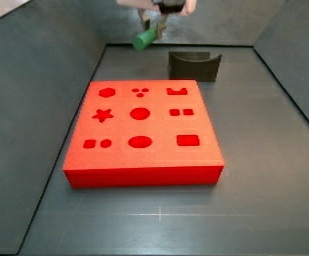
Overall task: Pick up the round object. Move up. Place the round object on the fixture. Regrasp the round object. Move to above the board. Insert the round object.
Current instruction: Place the round object on the fixture.
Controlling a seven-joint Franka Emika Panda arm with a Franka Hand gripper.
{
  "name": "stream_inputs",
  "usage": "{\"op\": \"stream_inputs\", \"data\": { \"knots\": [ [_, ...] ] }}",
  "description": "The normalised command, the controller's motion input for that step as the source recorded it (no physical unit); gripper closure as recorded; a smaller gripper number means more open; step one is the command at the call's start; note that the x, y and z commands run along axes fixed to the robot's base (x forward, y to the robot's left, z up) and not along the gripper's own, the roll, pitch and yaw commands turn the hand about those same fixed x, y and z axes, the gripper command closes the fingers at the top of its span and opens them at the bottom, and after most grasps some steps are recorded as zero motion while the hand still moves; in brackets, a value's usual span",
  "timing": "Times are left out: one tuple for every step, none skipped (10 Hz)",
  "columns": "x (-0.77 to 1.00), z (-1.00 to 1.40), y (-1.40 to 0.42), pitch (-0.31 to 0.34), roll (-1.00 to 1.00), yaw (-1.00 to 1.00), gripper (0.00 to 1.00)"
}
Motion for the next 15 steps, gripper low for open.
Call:
{"op": "stream_inputs", "data": {
  "knots": [
    [-0.01,1.00,0.01,0.030,0.04,-0.02,1.00],
    [-0.02,1.00,0.01,0.039,0.06,-0.02,1.00],
    [-0.02,1.00,0.01,0.045,0.07,-0.01,1.00],
    [-0.02,0.89,0.01,0.049,0.07,-0.01,1.00],
    [-0.01,0.62,0.01,0.061,0.08,0.00,1.00],
    [-0.01,0.46,0.01,0.072,0.08,0.01,1.00],
    [0.00,0.29,0.01,0.082,0.08,0.02,1.00],
    [0.00,0.18,0.01,0.089,0.08,0.02,1.00],
    [0.96,0.50,-1.00,-0.012,-0.05,1.00,1.00],
    [0.96,0.48,-1.00,-0.004,-0.05,1.00,1.00],
    [0.98,0.42,-1.00,0.043,-0.06,1.00,1.00],
    [1.00,0.37,-0.97,0.055,-0.06,1.00,1.00],
    [0.80,0.17,-0.57,0.092,-0.05,0.78,1.00],
    [0.69,0.08,-0.33,0.107,-0.04,0.53,1.00],
    [0.60,0.04,-0.11,0.121,-0.03,0.35,1.00]
  ]
}}
